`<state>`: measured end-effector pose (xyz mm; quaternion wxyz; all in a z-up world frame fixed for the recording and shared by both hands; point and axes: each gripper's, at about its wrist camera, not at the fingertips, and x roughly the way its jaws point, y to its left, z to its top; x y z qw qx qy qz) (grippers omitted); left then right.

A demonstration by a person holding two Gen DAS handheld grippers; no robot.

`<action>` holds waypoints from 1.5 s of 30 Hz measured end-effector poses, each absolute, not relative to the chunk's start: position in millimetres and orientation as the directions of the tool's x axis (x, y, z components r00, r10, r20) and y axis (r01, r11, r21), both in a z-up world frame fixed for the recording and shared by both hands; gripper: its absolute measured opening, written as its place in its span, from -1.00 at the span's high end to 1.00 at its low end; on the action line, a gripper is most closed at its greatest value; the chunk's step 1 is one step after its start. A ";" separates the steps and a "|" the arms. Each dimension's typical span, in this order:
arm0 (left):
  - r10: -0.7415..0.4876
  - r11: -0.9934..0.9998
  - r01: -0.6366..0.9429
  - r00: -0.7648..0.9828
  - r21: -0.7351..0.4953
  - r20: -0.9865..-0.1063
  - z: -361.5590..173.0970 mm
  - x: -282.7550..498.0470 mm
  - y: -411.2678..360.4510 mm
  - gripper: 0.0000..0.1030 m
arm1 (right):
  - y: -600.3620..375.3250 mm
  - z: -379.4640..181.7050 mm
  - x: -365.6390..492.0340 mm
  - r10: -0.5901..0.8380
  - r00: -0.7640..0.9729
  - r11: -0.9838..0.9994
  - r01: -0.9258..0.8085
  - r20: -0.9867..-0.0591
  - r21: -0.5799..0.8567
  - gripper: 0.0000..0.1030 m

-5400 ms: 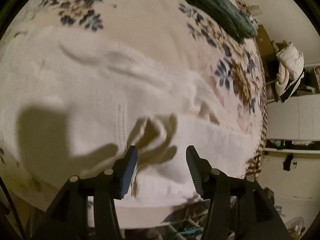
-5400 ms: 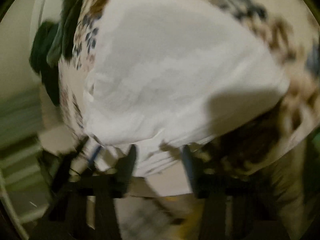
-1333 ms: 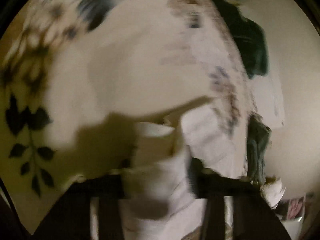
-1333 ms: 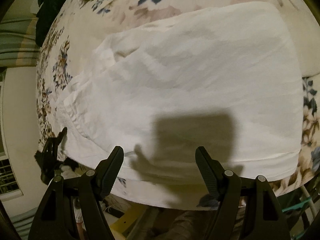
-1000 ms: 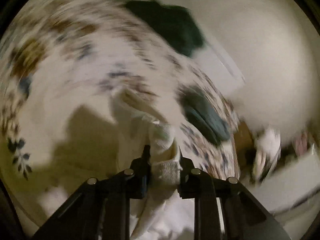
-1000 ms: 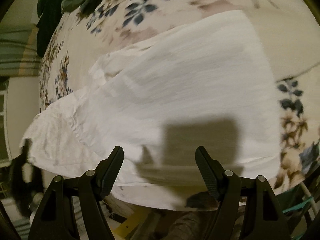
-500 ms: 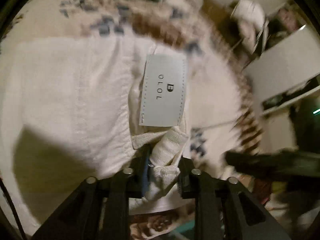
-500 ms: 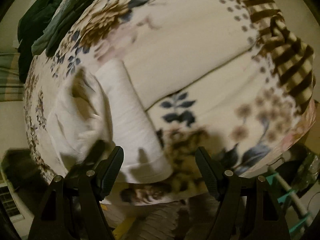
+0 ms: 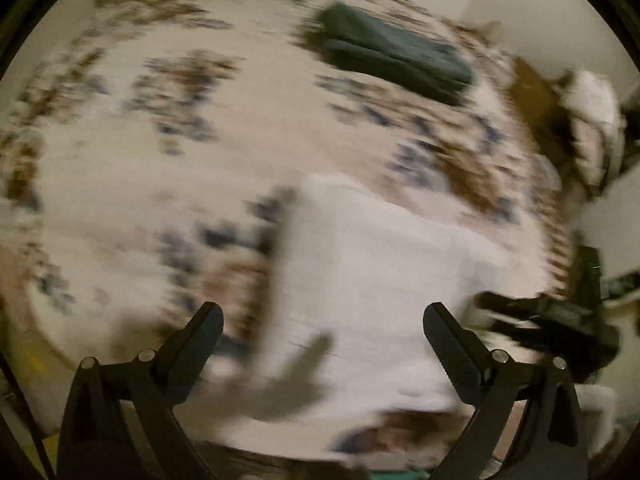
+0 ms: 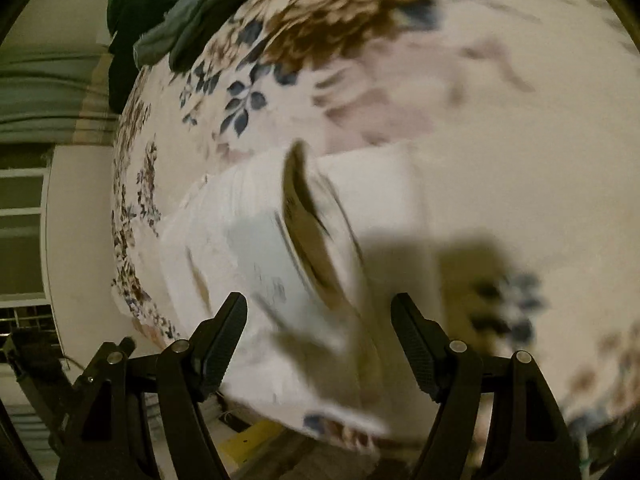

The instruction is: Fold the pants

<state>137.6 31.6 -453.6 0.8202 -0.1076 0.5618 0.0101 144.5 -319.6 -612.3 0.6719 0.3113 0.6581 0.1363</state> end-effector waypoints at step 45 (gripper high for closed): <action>-0.615 0.759 -0.173 0.124 -0.628 -0.778 -563.5 249.7 -11.1 -0.61 | -456.7 -634.9 100.7 0.614 0.168 0.605 0.528 -0.772 0.596 -0.61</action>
